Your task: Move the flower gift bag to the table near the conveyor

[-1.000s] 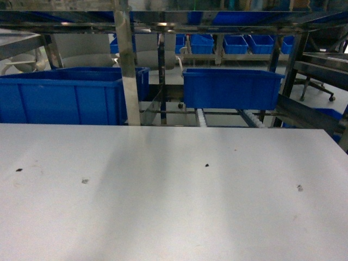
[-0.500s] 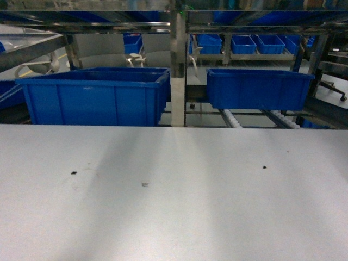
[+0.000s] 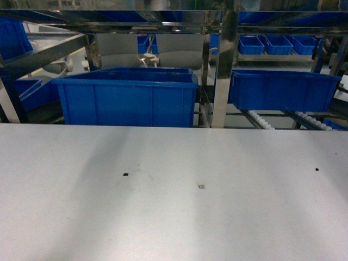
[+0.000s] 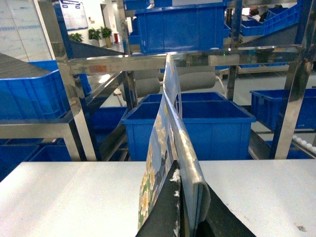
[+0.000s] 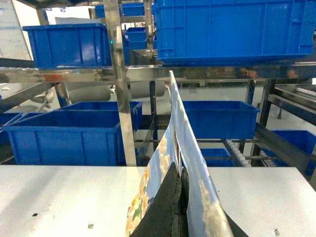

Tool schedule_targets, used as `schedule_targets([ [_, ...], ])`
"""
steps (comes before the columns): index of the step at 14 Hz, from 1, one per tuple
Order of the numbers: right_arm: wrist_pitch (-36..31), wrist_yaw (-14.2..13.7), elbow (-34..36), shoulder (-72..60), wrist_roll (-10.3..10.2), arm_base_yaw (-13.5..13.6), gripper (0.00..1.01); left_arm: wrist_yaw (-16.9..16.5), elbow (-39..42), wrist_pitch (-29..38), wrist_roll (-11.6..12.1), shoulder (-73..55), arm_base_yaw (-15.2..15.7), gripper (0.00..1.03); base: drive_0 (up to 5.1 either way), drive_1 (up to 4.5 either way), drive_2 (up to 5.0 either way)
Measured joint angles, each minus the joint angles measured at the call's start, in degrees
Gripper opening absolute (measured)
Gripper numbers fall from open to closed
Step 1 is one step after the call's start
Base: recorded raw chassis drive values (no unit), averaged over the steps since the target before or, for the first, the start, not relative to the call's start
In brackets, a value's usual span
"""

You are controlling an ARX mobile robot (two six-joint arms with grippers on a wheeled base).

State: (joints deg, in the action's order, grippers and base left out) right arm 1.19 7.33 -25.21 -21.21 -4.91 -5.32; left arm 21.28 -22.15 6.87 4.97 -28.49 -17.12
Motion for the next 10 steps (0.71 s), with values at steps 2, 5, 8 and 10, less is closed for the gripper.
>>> schedule_targets([
  [2, 0.1, 0.0, 0.0, 0.0, 0.0, 0.0, 0.02, -0.3, 0.0, 0.0, 0.0, 0.0, 0.0, 0.02, 0.0, 3.84, -3.8],
  [5, 0.1, -0.1, 0.0, 0.3, 0.0, 0.0, 0.02, -0.3, 0.0, 0.0, 0.0, 0.1, 0.0, 0.02, 0.0, 4.37, -4.3],
  [8, 0.1, -0.2, 0.0, 0.3, 0.0, 0.0, 0.02, -0.3, 0.0, 0.0, 0.0, 0.0, 0.0, 0.02, 0.0, 4.34, -4.3],
  [10, 0.0, -0.2, 0.0, 0.1, 0.0, 0.0, 0.02, -0.3, 0.0, 0.0, 0.0, 0.0, 0.0, 0.02, 0.0, 2.14, -2.2],
])
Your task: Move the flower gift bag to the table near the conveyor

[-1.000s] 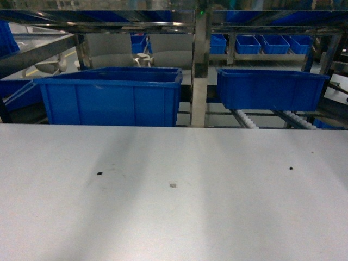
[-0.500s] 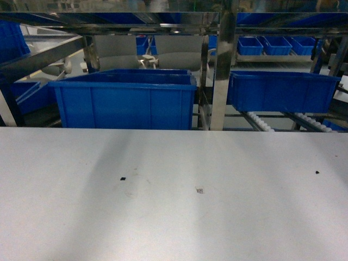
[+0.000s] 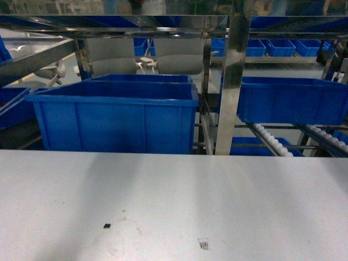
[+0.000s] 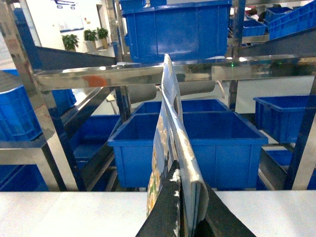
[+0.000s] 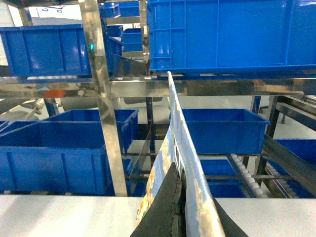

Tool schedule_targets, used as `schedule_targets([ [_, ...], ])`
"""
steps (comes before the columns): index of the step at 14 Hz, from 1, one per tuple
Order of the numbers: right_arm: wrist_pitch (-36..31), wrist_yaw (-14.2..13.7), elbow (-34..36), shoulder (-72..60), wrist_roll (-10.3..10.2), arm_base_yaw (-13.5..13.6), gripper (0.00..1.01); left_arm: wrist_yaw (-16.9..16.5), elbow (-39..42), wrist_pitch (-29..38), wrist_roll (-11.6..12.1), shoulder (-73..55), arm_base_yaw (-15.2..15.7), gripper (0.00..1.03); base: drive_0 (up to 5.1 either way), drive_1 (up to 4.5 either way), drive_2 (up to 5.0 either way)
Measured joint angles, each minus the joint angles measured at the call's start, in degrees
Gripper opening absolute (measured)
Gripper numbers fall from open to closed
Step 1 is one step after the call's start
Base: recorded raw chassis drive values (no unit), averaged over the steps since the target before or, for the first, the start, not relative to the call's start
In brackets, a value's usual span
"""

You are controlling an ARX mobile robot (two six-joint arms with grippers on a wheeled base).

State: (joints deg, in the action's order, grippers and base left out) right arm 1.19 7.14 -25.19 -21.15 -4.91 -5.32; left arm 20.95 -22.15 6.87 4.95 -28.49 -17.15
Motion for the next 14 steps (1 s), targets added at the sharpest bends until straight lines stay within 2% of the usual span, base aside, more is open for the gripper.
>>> schedule_targets([
  [6, 0.0, 0.0, 0.0, -0.1, 0.0, 0.0, 0.02, 0.0, 0.0, 0.0, 0.0, -0.2, 0.0, 0.02, 0.0, 0.00, 0.0],
  [7, -1.8, -0.2, 0.0, -1.3, 0.0, 0.2, 0.02, 0.0, 0.0, 0.0, 0.0, -0.1, 0.0, 0.02, 0.0, 0.00, 0.0],
  [10, -8.2, -3.3, 0.0, -8.8, 0.8, 4.8, 0.02, 0.0, 0.0, 0.0, 0.0, -0.1, 0.0, 0.02, 0.0, 0.00, 0.0],
  [14, -16.6, -5.0, 0.0, -17.6, 2.0, 7.3, 0.02, 0.0, 0.0, 0.0, 0.0, -0.1, 0.0, 0.02, 0.0, 0.00, 0.0],
])
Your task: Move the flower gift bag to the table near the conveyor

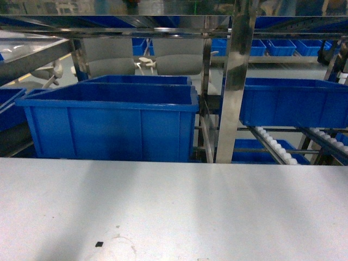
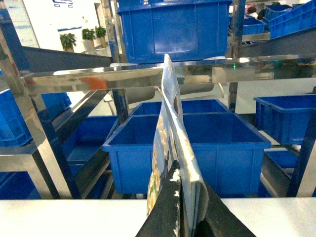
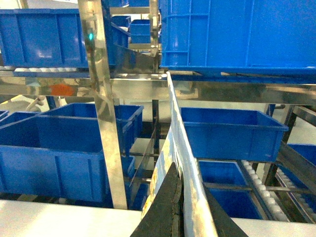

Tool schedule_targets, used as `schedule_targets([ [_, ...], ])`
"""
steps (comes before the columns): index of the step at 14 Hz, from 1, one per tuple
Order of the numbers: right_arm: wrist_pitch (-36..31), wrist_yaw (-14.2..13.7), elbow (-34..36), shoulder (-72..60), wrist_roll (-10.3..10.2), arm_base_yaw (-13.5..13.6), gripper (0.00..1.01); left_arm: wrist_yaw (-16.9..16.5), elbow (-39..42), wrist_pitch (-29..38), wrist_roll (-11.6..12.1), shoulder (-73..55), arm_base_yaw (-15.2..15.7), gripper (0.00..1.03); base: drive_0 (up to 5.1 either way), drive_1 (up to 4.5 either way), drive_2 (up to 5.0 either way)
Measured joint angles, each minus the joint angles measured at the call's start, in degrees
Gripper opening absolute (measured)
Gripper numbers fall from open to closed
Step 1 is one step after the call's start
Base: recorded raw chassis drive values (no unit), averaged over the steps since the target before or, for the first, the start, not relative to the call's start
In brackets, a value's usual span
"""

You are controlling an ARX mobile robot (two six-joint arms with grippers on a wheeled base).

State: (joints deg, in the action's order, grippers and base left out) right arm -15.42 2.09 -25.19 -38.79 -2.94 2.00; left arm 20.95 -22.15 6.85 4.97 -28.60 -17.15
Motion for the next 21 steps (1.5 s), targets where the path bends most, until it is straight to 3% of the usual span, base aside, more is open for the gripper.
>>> schedule_targets([
  [2, -6.4, 1.3, 0.0, -8.4, 1.1, -1.0, 0.02, 0.0, 0.0, 0.0, 0.0, 0.0, 0.0, 0.02, 0.0, 0.00, 0.0],
  [3, -8.9, 2.9, 0.0, -12.8, 1.5, -2.8, 0.02, 0.0, 0.0, 0.0, 0.0, 0.0, 0.0, 0.02, 0.0, 0.00, 0.0],
  [7, -14.3, 10.7, 1.1, -26.2, 4.3, -13.8, 0.02, 0.0, 0.0, 0.0, 0.0, 0.0, 0.0, 0.02, 0.0, 0.00, 0.0],
  [9, -16.1, 14.2, 2.5, -30.2, 5.3, -17.2, 0.02, 0.0, 0.0, 0.0, 0.0, 0.0, 0.0, 0.02, 0.0, 0.00, 0.0],
  [11, -19.0, 18.9, 3.2, -36.5, 7.7, -21.1, 0.02, 0.0, 0.0, 0.0, 0.0, 0.0, 0.0, 0.02, 0.0, 0.00, 0.0],
  [13, -20.1, 21.8, 3.5, -41.6, 10.3, -24.9, 0.02, 0.0, 0.0, 0.0, 0.0, 0.0, 0.0, 0.02, 0.0, 0.00, 0.0],
  [16, -22.9, 24.1, 2.2, -46.2, 11.9, -26.8, 0.02, 0.0, 0.0, 0.0, 0.0, 0.0, 0.0, 0.02, 0.0, 0.00, 0.0],
  [21, -25.2, 24.3, -2.2, -53.4, 14.2, -25.2, 0.02, 0.0, 0.0, 0.0, 0.0, 0.0, 0.0, 0.02, 0.0, 0.00, 0.0],
])
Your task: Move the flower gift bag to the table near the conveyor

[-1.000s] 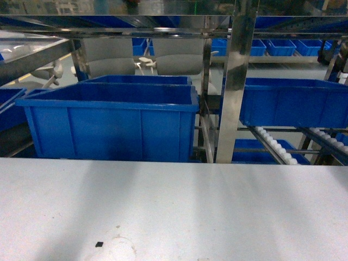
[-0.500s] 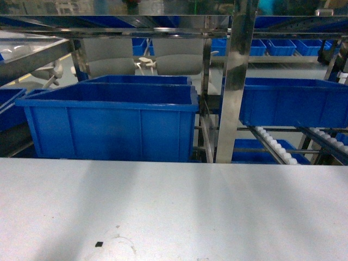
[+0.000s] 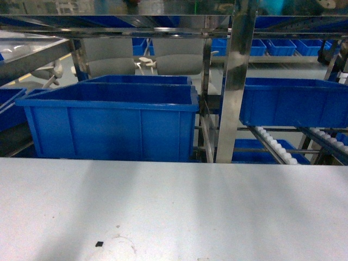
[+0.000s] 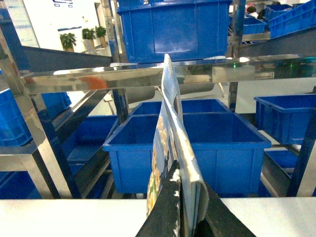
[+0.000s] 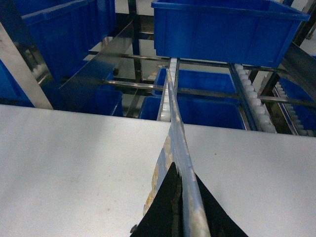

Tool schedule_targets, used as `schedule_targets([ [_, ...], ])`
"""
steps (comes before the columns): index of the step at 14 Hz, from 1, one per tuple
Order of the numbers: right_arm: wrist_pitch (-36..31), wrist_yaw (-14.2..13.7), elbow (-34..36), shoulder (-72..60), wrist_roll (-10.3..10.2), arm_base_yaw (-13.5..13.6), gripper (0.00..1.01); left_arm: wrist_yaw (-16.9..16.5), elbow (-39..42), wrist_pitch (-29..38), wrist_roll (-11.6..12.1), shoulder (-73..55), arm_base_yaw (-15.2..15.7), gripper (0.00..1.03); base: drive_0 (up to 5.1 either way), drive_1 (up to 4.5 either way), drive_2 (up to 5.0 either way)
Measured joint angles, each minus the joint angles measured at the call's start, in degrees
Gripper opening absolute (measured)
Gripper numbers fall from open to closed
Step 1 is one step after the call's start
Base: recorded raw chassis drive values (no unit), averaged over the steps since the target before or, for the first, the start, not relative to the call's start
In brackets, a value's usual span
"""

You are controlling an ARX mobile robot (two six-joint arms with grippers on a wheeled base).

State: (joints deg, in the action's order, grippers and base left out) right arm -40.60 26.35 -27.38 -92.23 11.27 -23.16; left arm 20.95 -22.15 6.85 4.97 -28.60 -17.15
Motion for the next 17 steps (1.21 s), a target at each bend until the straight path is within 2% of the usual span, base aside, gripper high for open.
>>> schedule_targets([
  [3, -2.1, -1.8, -1.8, -3.6, 0.2, 2.3, 0.02, 0.0, 0.0, 0.0, 0.0, 0.0, 0.0, 0.02, 0.0, 0.00, 0.0],
  [7, -7.2, -4.7, -1.8, -8.2, -0.7, 6.4, 0.02, 0.0, 0.0, 0.0, 0.0, 0.0, 0.0, 0.02, 0.0, 0.00, 0.0],
  [10, -12.0, -7.6, 0.5, -11.8, -1.7, 9.1, 0.02, 0.0, 0.0, 0.0, 0.0, 0.0, 0.0, 0.02, 0.0, 0.00, 0.0],
  [13, -17.2, -9.2, 4.1, -12.7, -1.7, 12.8, 0.02, 0.0, 0.0, 0.0, 0.0, 0.0, 0.0, 0.02, 0.0, 0.00, 0.0],
  [14, -17.6, -9.7, 5.4, -12.1, -1.2, 13.5, 0.09, 0.0, 0.0, 0.0, 0.0, 0.0, 0.0, 0.02, 0.0, 0.00, 0.0],
  [17, -13.9, -10.8, 6.6, -6.7, -1.5, 12.5, 0.46, 0.0, 0.0, 0.0, 0.0, 0.0, 0.0, 0.02, 0.0, 0.00, 0.0],
])
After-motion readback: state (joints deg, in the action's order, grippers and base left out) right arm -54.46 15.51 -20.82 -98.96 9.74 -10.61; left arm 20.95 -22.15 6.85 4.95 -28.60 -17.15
